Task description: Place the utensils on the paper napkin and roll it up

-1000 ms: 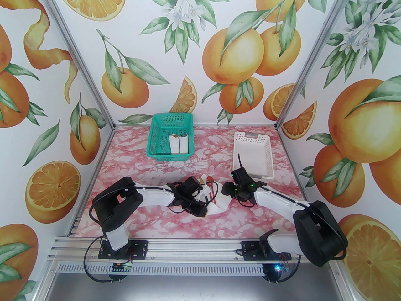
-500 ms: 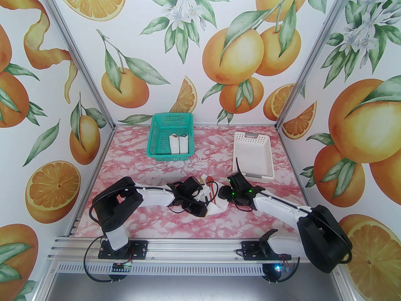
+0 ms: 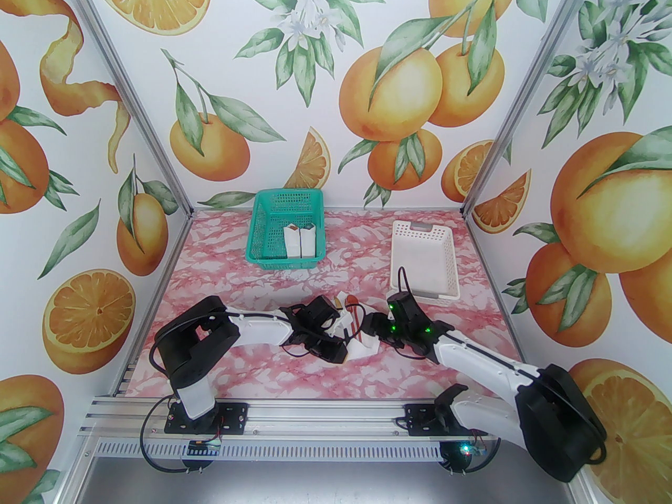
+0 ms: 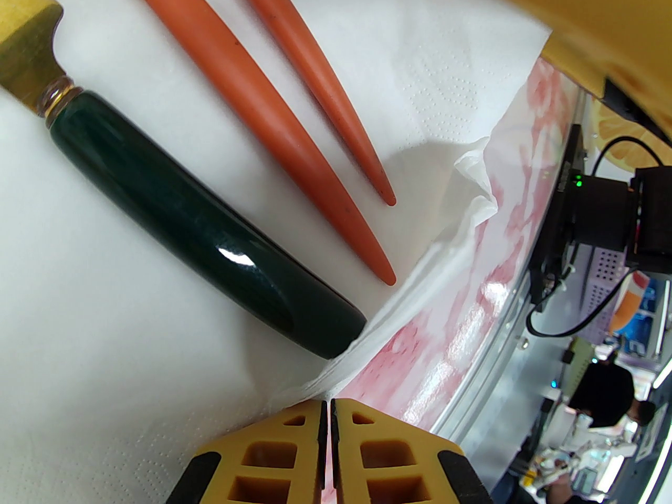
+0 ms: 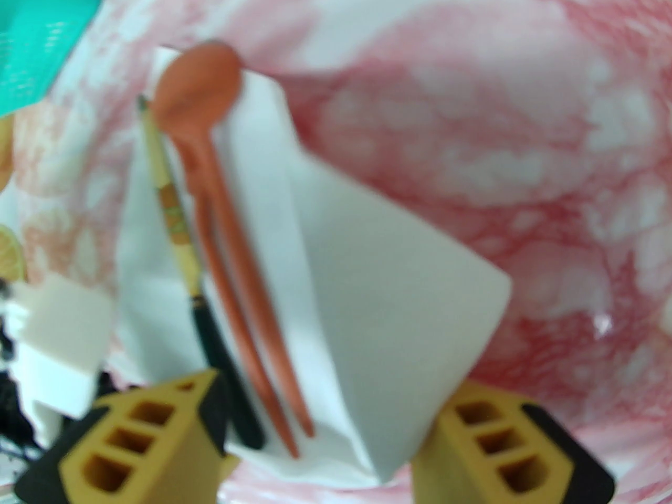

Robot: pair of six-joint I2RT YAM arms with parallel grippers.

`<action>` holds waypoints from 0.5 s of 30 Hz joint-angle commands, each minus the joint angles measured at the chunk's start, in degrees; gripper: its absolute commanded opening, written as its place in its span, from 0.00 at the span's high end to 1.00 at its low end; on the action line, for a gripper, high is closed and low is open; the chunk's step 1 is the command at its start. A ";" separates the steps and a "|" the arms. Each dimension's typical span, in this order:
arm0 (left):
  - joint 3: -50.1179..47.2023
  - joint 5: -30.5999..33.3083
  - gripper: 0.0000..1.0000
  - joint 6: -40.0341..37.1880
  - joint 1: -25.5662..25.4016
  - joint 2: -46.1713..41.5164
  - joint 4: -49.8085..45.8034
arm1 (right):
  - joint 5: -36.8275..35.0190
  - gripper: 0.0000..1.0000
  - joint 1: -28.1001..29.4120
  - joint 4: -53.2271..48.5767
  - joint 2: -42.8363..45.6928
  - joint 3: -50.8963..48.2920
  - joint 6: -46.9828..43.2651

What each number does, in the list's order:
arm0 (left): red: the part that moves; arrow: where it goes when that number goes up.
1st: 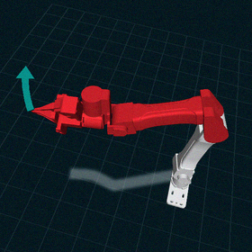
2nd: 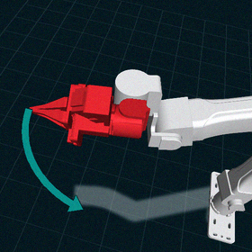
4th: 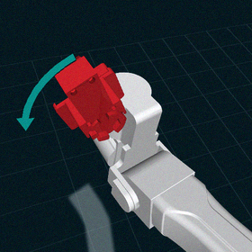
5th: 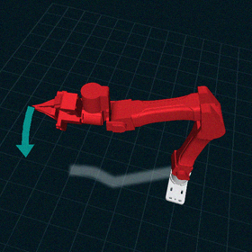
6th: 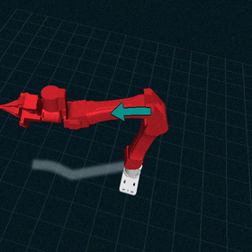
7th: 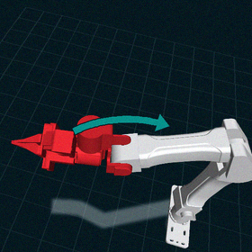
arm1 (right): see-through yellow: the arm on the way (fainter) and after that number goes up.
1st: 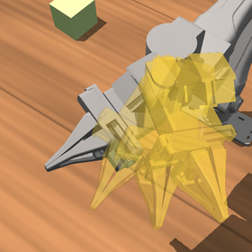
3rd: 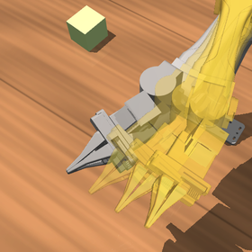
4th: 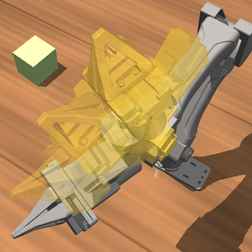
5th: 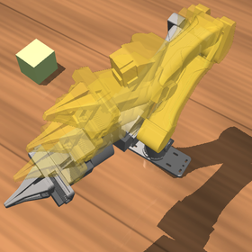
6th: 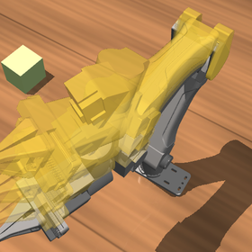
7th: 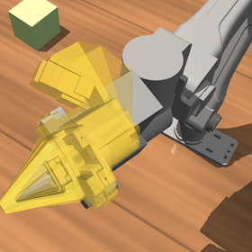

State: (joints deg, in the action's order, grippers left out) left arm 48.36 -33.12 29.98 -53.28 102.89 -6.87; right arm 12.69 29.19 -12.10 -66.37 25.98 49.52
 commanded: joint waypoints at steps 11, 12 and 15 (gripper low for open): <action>-0.11 1.84 0.87 0.07 -0.08 0.30 -2.09 | 1.65 0.46 -4.20 -0.51 0.71 1.39 -3.43; -0.14 1.87 0.87 0.06 -0.12 0.34 -2.02 | 1.24 0.47 -4.34 -1.47 0.88 1.74 -3.90; -0.09 1.92 0.87 0.05 -0.12 0.29 -2.09 | -1.44 0.52 -4.41 -5.61 1.16 2.95 -5.98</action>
State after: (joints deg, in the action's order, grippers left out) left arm 48.36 -33.08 30.04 -53.28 102.89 -6.85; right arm 13.43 25.08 -13.41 -66.04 26.83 46.44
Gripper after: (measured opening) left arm 0.127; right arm 0.493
